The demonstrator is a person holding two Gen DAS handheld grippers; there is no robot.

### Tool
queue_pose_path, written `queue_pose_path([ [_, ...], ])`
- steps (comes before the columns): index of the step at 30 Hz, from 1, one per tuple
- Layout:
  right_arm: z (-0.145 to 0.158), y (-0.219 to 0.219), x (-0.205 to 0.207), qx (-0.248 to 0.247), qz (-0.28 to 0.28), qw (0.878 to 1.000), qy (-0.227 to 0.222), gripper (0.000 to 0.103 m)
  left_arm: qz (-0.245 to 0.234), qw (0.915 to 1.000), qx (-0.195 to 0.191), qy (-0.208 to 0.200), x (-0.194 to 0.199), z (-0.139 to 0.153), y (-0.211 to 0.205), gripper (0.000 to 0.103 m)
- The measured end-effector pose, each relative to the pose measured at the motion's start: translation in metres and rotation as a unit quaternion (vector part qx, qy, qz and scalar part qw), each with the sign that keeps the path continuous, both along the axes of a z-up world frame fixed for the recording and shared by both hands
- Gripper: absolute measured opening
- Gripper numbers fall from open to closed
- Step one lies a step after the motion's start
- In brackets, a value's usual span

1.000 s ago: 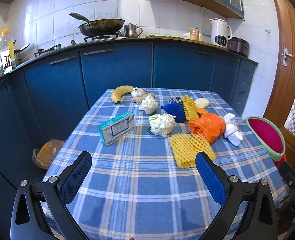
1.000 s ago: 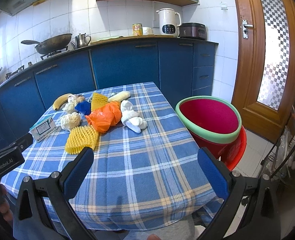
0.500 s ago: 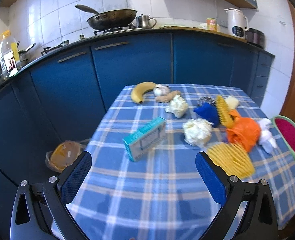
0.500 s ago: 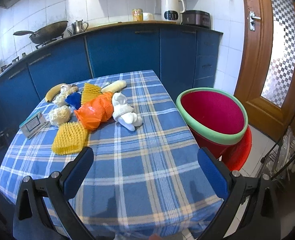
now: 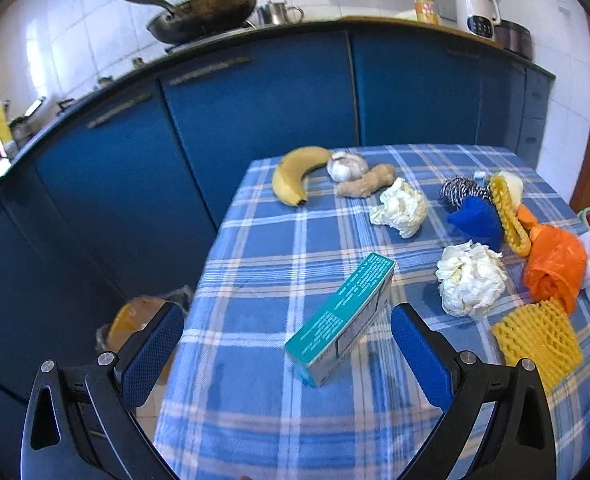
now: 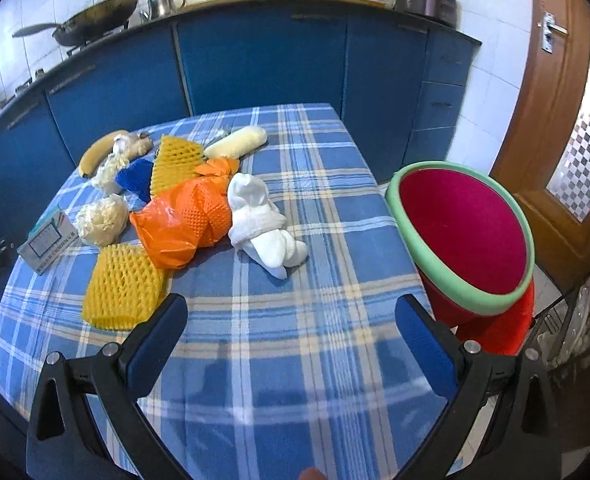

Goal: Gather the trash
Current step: 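Grasp the teal medicine box with the left tool while the right tool grasps the white sock, then carry the box and sock over the red bucket and open both tools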

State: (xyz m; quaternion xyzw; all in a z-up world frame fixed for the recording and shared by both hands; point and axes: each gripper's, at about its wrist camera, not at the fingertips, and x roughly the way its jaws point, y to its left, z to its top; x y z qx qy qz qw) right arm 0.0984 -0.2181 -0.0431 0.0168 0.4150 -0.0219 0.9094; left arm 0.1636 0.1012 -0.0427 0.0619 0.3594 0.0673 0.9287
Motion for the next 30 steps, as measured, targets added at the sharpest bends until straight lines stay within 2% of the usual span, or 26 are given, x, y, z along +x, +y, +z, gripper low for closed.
queue_pose_path([
  [1,-0.001,0.001,0.005,-0.004,0.001,1.0,0.002,0.102,-0.005,1.0,-0.003,0.003,0.004,-0.002,0.001,0.102],
  [5,-0.006,0.007,0.025,-0.016,0.005,1.0,0.013,0.101,-0.029,0.9991,-0.02,0.022,0.018,-0.012,0.001,0.087],
  [8,-0.011,0.01,0.04,-0.016,0.009,1.0,0.024,0.095,-0.062,0.9958,-0.052,0.043,0.025,-0.02,0.001,0.072],
  [10,-0.014,0.013,0.047,-0.015,0.015,0.999,0.028,0.091,-0.076,0.9933,-0.07,0.053,0.028,-0.025,0.0,0.065],
  [15,-0.023,0.021,0.063,-0.025,0.038,0.998,0.041,0.086,-0.085,0.9888,-0.106,0.062,0.028,-0.033,-0.001,0.037],
  [16,-0.024,0.021,0.065,-0.023,0.039,0.998,0.043,0.085,-0.084,0.9881,-0.113,0.062,0.027,-0.033,0.0,0.034],
  [18,-0.028,0.02,0.071,-0.006,0.042,0.998,0.052,0.077,-0.081,0.9877,-0.118,0.063,0.026,-0.035,0.001,0.026],
  [22,-0.035,0.017,0.077,0.016,0.049,0.997,0.064,0.066,-0.077,0.9874,-0.123,0.063,0.022,-0.035,0.002,0.02],
  [25,-0.038,0.014,0.078,0.038,0.055,0.995,0.073,0.057,-0.076,0.9864,-0.131,0.064,0.018,-0.034,0.001,0.019],
  [27,-0.04,0.011,0.078,0.051,0.052,0.994,0.077,0.044,-0.076,0.9865,-0.131,0.062,0.015,-0.032,-0.001,0.019],
  [30,-0.038,0.011,0.074,0.061,0.06,0.994,0.071,0.032,-0.083,0.9863,-0.131,0.056,0.008,-0.025,-0.007,0.019],
])
